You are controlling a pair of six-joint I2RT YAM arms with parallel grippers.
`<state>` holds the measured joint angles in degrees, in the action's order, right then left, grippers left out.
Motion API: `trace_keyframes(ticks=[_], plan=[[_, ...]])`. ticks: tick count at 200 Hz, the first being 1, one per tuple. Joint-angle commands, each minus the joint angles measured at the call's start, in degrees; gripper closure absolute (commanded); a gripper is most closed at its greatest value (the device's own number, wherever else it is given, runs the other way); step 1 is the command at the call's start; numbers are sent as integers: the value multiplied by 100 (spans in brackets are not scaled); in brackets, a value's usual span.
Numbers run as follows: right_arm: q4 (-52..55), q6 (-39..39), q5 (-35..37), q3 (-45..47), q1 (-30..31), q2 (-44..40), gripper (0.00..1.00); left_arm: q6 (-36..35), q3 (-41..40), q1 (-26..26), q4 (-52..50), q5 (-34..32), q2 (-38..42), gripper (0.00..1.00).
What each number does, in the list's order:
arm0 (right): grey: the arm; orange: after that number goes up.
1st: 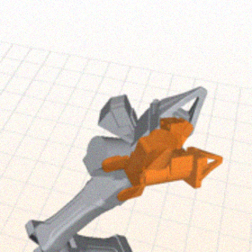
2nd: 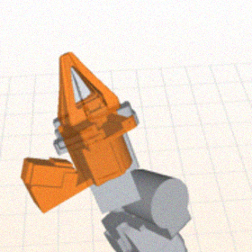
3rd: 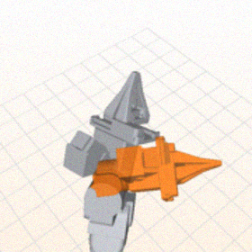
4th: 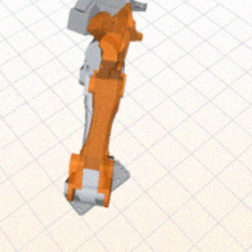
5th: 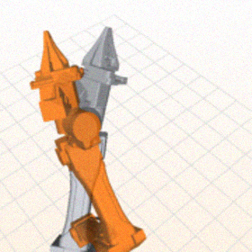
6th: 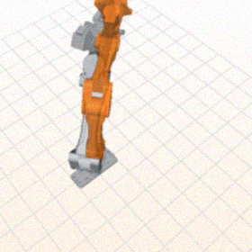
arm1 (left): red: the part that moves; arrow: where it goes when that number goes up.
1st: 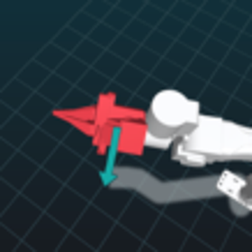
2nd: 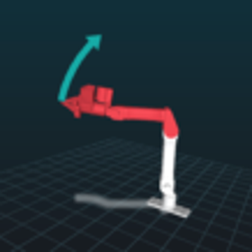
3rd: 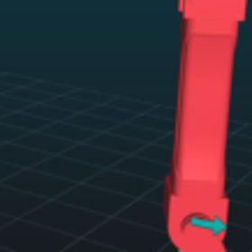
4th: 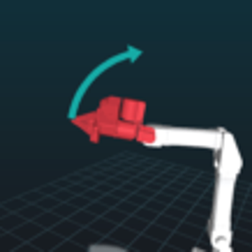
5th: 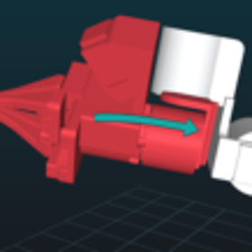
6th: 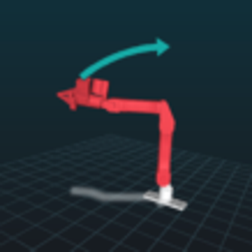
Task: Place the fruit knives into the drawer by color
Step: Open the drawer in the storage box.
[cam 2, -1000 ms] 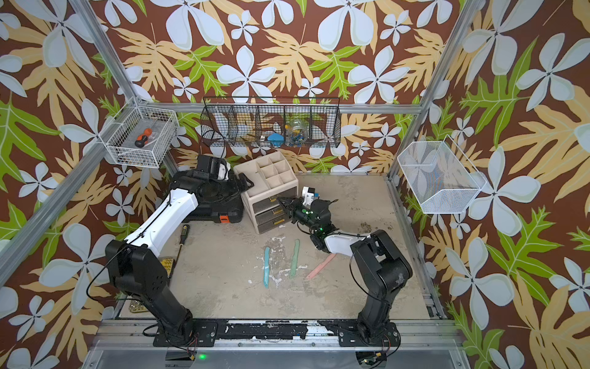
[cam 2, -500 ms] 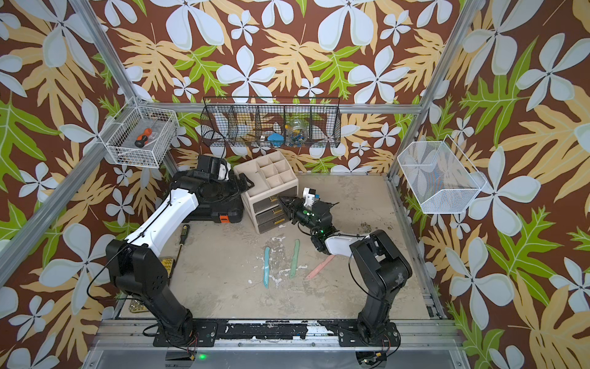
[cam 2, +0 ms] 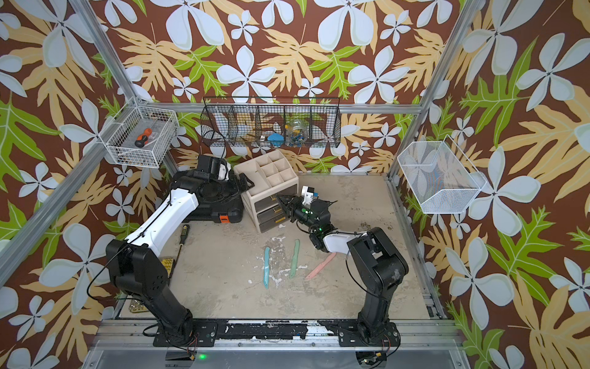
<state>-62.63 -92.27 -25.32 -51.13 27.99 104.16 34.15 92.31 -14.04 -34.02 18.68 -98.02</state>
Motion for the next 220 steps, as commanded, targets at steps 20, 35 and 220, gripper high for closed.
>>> trace_keyframes(ticks=[20,35,220], plan=[[-34,95,1,-77,-25,142,74,-84,23,-15,-8,86,37,2],[-44,87,40,-42,-54,140,73,-78,19,-19,-3,92,30,2],[-141,-18,-148,-471,-137,466,88,-86,-12,-32,17,83,28,1]])
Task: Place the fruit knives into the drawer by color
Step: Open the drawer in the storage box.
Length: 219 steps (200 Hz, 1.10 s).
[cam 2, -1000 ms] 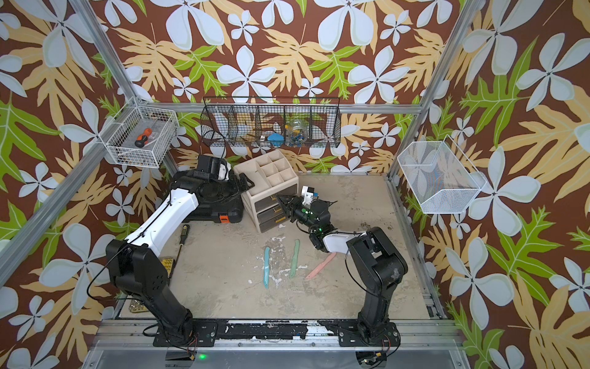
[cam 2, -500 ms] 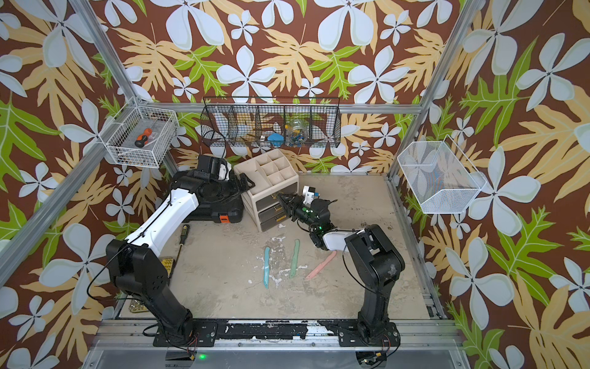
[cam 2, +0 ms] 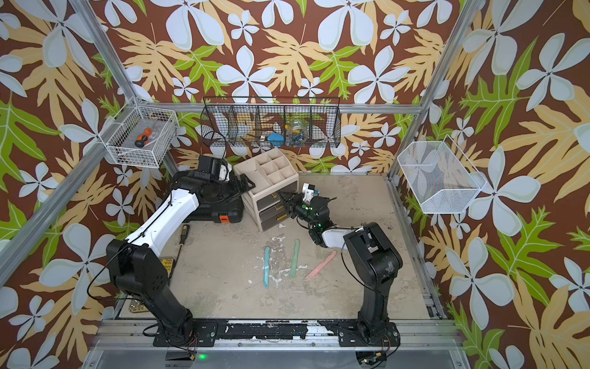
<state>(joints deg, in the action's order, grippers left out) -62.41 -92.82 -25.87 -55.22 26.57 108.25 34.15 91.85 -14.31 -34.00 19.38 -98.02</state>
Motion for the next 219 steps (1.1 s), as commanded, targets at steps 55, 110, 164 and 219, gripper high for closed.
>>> trace_keyframes(ticks=[55,110,164,219], plan=[[-284,-50,-137,131,-46,-43,90,-79,50,-13,29,-4,10,0],[-385,-78,-273,892,-96,-619,89,-63,104,-12,51,-3,-24,0],[-253,-22,-314,1921,-130,-1566,89,-53,119,-16,56,14,-34,0],[266,294,-296,2270,-220,-2173,84,-20,117,-17,86,27,-33,0]])
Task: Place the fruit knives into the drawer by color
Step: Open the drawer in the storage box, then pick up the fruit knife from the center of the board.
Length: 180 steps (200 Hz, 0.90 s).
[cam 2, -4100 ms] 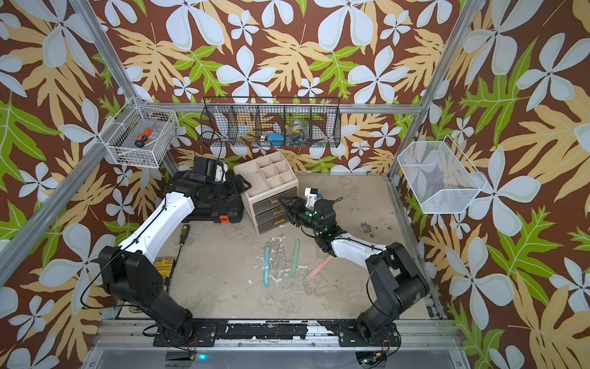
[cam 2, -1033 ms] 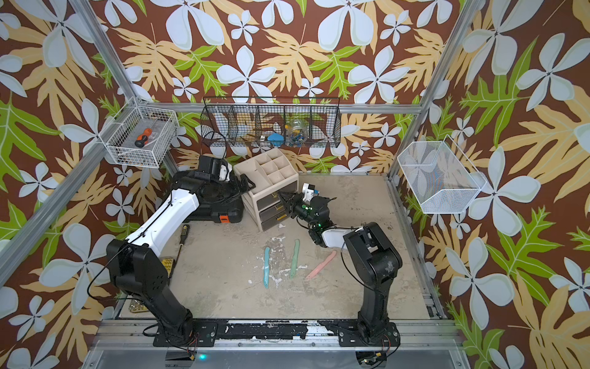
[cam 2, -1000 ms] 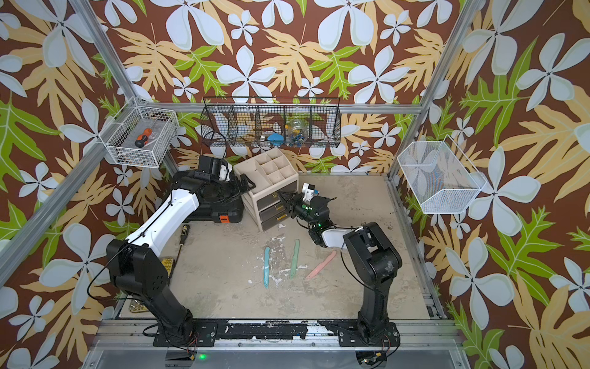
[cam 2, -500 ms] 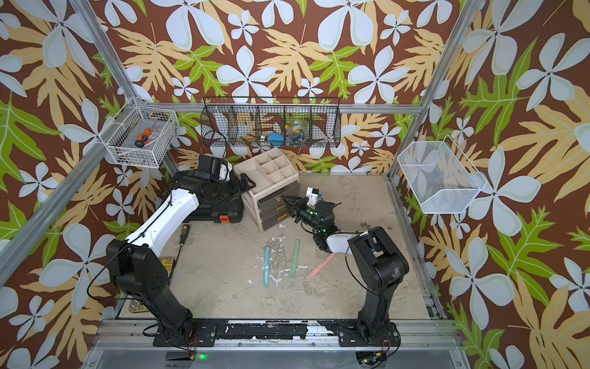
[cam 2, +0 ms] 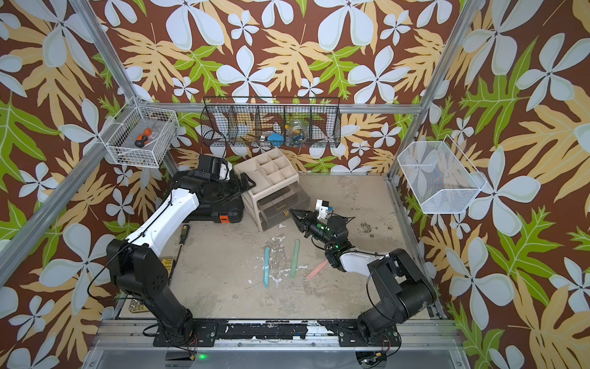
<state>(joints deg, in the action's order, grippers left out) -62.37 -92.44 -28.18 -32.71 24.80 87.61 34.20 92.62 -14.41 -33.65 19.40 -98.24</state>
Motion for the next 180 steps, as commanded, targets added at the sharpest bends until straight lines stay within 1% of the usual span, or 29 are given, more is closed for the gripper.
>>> trace_keyframes(ticks=[1,23,37,53,70,88,104,120,136,156,180], plan=[[265,264,-64,23,-44,-116,84,-26,39,-3,51,27,-16,0],[275,244,-64,60,-86,-175,75,-24,28,-5,67,42,2,0],[365,278,-64,53,-103,-232,64,-25,26,-7,67,38,14,0],[427,323,-81,49,-114,-275,64,-27,19,-3,68,38,32,0],[444,310,-47,128,-119,-383,60,-27,11,-6,68,47,41,0],[703,360,-47,280,-170,-673,56,-19,25,-7,63,41,57,0],[1103,501,-56,470,-228,-1075,55,-14,36,-7,67,38,74,0],[1999,866,-174,521,-308,-1582,53,-16,45,-9,47,17,90,0],[3448,1476,-173,405,-364,-2201,51,-52,66,-21,2,-43,133,0],[5367,2126,107,198,-377,-2879,47,-161,182,-52,-140,-209,160,0],[7284,2665,466,-42,-410,-3320,49,-244,222,-71,-236,-343,243,0]])
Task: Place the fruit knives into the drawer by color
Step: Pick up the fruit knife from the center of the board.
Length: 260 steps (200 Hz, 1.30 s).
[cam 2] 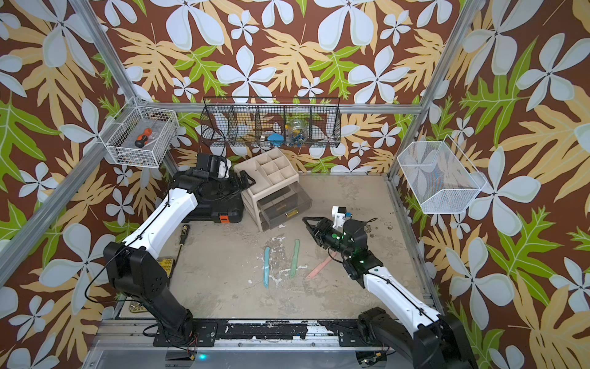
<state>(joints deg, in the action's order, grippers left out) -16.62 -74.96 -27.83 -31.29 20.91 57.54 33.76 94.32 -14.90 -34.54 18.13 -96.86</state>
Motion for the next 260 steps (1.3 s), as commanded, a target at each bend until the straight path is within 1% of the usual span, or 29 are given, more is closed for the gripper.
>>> trace_keyframes(ticks=[1,17,34,42,61,83,102,120,162,181,201,218,260], plan=[[2770,937,456,-193,-23,-322,49,-206,47,-23,-148,-223,105,0],[3712,1089,726,-276,-28,-460,49,-298,19,-51,-186,-349,212,0],[4479,1273,1002,-391,-26,-433,49,-402,-74,-68,-219,-507,343,0],[4798,1345,1153,-444,-26,-388,48,-452,-151,-90,-222,-579,426,0],[5425,1561,1506,-638,-26,-196,48,-546,-408,-195,-219,-742,661,0],[5819,1779,1848,-806,-49,129,45,-656,-804,-458,-178,-968,994,0],[5839,1875,1995,-852,-183,427,46,-719,-1310,-677,-43,-1155,1368,0],[5664,1937,2050,-883,-335,747,46,-739,-1821,-796,52,-1189,1717,0],[5260,2003,2072,-1225,-447,1771,48,-868,-2874,-919,150,-1321,2677,0],[5217,1906,2051,-1417,-447,2196,51,-906,-3190,-932,141,-1339,2987,0],[5191,1752,2088,-1520,-449,2470,51,-921,-3403,-925,125,-1302,3200,0],[5143,1610,2069,-1570,-427,2588,54,-950,-3479,-936,124,-1320,3284,0],[5059,1212,2079,-1691,-192,2913,55,-982,-3437,-1004,153,-1320,3232,0]])
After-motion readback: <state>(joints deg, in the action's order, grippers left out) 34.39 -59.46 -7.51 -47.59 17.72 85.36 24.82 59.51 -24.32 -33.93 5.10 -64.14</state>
